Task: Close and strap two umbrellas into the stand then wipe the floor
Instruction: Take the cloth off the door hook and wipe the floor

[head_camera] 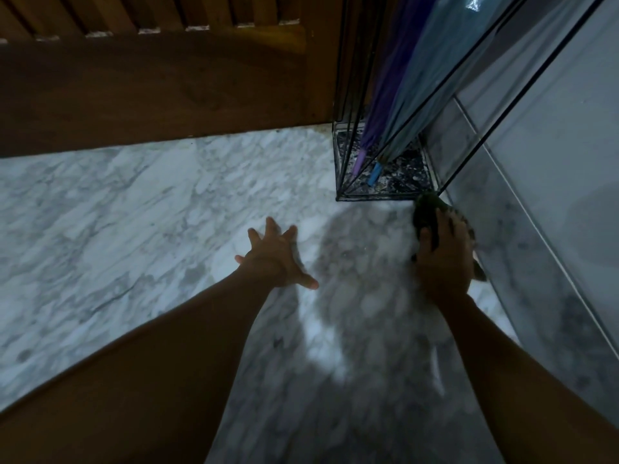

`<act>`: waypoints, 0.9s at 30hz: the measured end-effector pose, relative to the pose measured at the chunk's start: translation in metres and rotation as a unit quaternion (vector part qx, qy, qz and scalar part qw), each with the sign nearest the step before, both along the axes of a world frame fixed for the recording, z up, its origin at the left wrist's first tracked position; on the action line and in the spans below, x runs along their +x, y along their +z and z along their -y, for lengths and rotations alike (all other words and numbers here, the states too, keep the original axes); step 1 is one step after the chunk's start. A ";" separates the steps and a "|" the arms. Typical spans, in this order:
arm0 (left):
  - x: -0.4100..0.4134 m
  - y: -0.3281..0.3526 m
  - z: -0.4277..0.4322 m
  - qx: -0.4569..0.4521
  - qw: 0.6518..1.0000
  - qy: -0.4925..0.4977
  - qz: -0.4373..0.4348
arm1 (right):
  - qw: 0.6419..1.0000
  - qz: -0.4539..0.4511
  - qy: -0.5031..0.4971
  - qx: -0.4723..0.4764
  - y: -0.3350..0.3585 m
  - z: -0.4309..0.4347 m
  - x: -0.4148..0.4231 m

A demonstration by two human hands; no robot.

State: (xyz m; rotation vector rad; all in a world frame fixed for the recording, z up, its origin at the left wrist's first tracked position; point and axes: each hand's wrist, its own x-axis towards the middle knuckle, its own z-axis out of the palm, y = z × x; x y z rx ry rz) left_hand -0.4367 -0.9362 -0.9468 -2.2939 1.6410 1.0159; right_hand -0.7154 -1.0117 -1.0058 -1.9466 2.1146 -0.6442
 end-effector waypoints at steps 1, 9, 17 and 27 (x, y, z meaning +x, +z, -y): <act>0.000 0.000 0.000 0.000 1.000 0.000 0.002 | 1.000 0.012 -0.003 -0.005 -0.001 -0.007 0.010; 0.004 -0.011 0.005 -0.005 1.000 -0.015 0.017 | 0.982 0.019 0.189 -0.013 -0.003 -0.078 0.119; 0.008 -0.021 0.008 -0.004 0.999 -0.024 0.030 | 0.996 0.008 0.083 -0.011 -0.001 -0.065 0.047; 0.007 -0.018 0.011 0.003 0.999 -0.028 0.038 | 0.980 0.058 0.188 0.003 0.003 -0.127 0.104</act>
